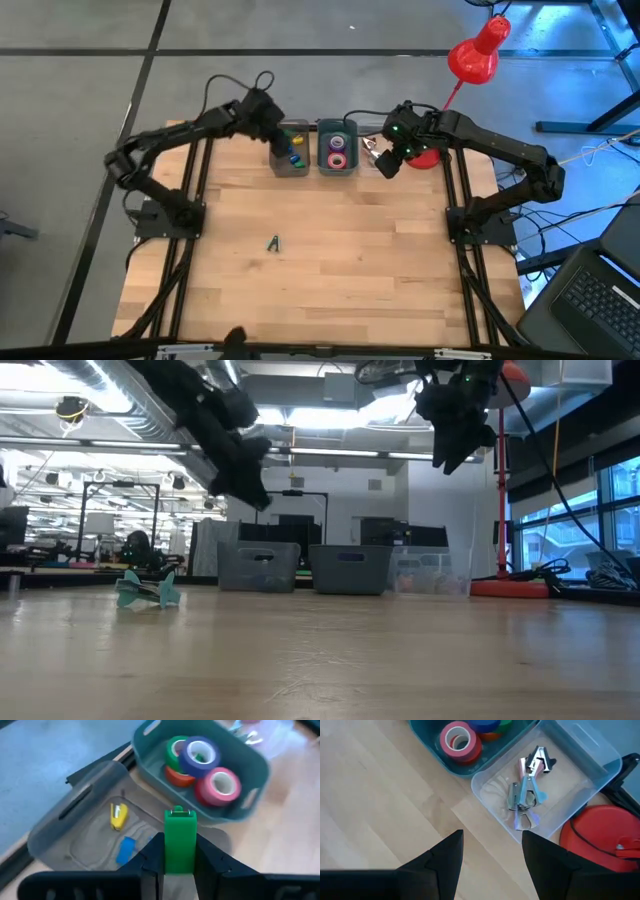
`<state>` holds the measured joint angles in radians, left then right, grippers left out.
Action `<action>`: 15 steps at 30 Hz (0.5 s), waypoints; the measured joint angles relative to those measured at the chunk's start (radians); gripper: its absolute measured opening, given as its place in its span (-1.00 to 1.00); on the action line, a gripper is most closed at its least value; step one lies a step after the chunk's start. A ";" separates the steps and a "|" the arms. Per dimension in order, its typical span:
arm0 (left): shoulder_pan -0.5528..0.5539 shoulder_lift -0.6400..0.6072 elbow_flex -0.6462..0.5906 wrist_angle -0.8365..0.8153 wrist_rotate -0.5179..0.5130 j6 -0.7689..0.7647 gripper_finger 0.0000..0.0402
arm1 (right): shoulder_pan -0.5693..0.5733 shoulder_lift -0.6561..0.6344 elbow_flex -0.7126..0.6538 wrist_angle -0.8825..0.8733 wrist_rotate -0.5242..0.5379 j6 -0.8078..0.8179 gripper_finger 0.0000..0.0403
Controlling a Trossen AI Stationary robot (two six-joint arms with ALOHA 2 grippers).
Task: Pick and place Stapler, Stapler remover, tape
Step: Put the green stapler into the black bin
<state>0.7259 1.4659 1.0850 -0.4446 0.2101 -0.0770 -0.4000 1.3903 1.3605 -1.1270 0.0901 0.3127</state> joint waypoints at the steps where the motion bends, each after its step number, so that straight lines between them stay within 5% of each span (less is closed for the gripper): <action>1: 0.011 0.034 0.020 0.000 0.007 0.021 -0.70 | 0.000 0.000 0.000 0.000 0.006 -0.003 0.01; 15: 0.072 0.403 0.188 -0.104 -0.015 0.079 -0.70 | 0.000 0.000 0.000 0.000 0.015 -0.006 0.01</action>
<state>0.7983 1.8688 1.2727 -0.5489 0.1952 0.0022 -0.4000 1.3903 1.3605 -1.1271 0.1055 0.3069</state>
